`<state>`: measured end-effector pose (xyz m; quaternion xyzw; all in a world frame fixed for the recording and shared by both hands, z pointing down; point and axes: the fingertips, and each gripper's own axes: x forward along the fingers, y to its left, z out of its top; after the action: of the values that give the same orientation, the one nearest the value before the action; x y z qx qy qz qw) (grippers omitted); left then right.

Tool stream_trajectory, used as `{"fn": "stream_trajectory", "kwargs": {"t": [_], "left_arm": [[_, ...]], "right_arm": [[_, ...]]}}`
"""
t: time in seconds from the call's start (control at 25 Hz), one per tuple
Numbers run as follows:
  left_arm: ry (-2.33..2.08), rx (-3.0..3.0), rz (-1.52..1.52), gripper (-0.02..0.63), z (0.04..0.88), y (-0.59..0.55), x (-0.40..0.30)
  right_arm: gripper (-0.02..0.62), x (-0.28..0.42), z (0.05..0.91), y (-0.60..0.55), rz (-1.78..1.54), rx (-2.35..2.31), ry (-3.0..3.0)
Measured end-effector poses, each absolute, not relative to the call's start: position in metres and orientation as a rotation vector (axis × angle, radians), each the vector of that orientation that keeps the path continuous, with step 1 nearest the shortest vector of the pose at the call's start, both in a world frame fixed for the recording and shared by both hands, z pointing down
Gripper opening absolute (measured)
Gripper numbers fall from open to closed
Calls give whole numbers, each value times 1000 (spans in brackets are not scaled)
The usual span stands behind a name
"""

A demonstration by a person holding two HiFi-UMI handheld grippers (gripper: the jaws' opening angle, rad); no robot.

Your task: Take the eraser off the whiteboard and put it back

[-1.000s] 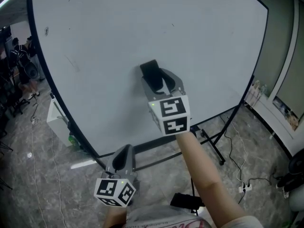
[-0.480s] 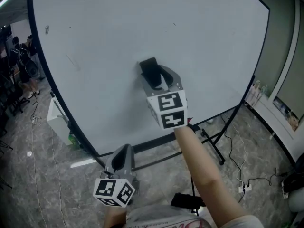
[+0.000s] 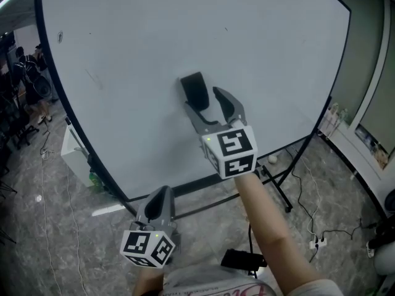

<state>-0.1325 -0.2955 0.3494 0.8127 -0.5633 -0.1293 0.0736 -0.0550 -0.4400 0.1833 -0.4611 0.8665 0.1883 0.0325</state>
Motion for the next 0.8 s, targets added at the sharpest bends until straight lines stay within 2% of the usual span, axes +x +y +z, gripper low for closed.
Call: {"fn": "stream_trajectory", "kwargs": {"t": [0.12, 0.24, 0.32, 0.4, 0.8], "left_arm": [[-1684, 2437, -385, -2, 351, -295, -132], [-1679, 2442, -380, -2, 351, -294, -130], [-1676, 2441, -381, -2, 351, -294, -129], [-1671, 2441, -384, -2, 352, -294, -127], [-1651, 2448, -379, -2, 355, -295, -121]], "right_arm": [[283, -50, 196, -423, 516, -1358, 2692], [182, -46, 214, -400, 491, -1320, 2723], [68, -46, 226, -384, 509, -1289, 2738], [8, -46, 239, -370, 519, -1262, 2758], [0, -32, 304, -329, 431, -1329, 2816]]}}
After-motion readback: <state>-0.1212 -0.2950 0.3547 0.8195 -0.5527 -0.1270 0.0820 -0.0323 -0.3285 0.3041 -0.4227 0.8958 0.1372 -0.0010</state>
